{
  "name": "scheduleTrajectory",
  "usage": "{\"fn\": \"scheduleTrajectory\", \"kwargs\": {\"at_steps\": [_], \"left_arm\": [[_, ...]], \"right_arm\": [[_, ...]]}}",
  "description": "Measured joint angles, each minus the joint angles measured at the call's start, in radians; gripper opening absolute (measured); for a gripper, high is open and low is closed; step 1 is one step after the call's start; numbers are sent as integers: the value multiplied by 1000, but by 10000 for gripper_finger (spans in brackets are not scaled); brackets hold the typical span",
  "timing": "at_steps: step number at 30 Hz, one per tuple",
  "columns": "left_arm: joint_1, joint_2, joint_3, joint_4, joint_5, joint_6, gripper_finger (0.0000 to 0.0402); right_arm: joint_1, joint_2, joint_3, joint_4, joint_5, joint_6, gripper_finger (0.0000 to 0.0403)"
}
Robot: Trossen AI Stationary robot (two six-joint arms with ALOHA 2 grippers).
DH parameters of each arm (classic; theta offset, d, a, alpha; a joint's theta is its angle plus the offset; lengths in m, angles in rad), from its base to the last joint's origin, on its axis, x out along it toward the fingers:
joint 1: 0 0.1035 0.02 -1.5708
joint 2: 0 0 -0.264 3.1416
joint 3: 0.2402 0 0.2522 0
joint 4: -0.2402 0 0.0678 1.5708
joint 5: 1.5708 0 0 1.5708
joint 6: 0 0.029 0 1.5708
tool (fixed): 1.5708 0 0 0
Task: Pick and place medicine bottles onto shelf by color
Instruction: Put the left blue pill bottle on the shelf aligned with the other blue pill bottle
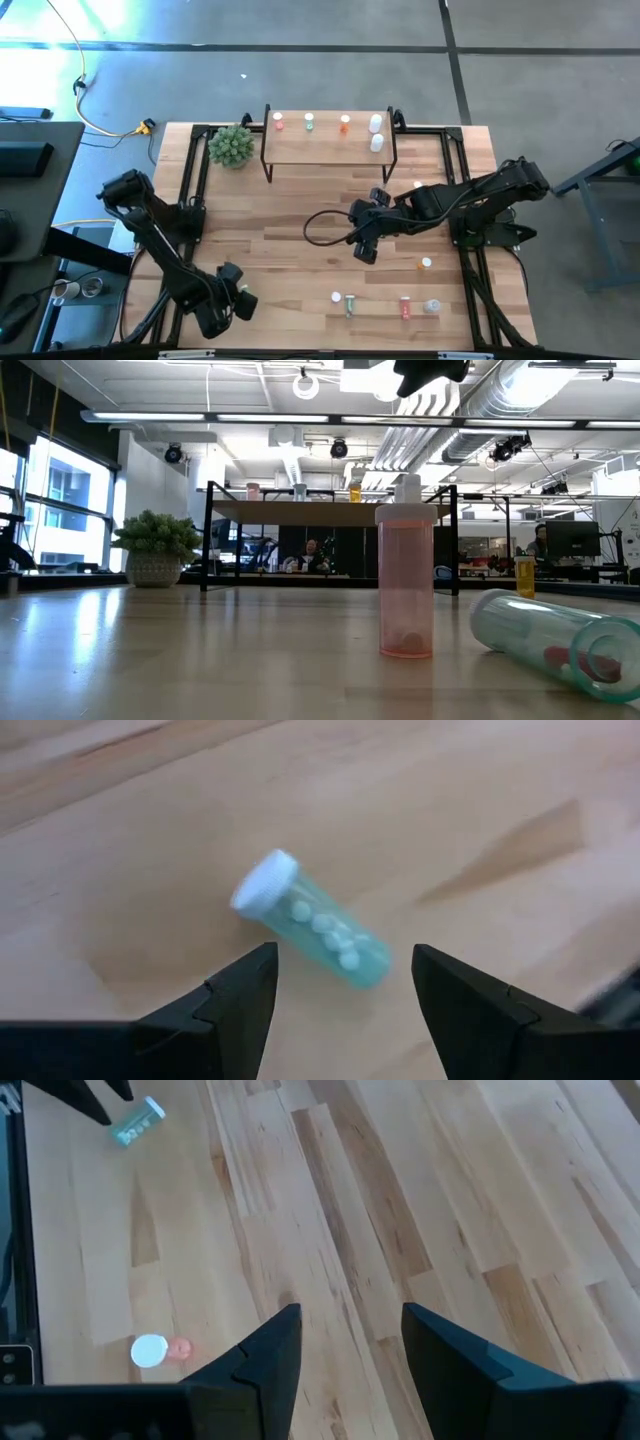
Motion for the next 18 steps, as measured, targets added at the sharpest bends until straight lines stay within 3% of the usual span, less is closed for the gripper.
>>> {"fn": "scheduleTrajectory", "kwargs": {"at_steps": [18], "left_arm": [[12, 93, 3, 7, 60, -63, 223]], "right_arm": [[-2, 0, -1, -1, 12, -25, 165]]}}
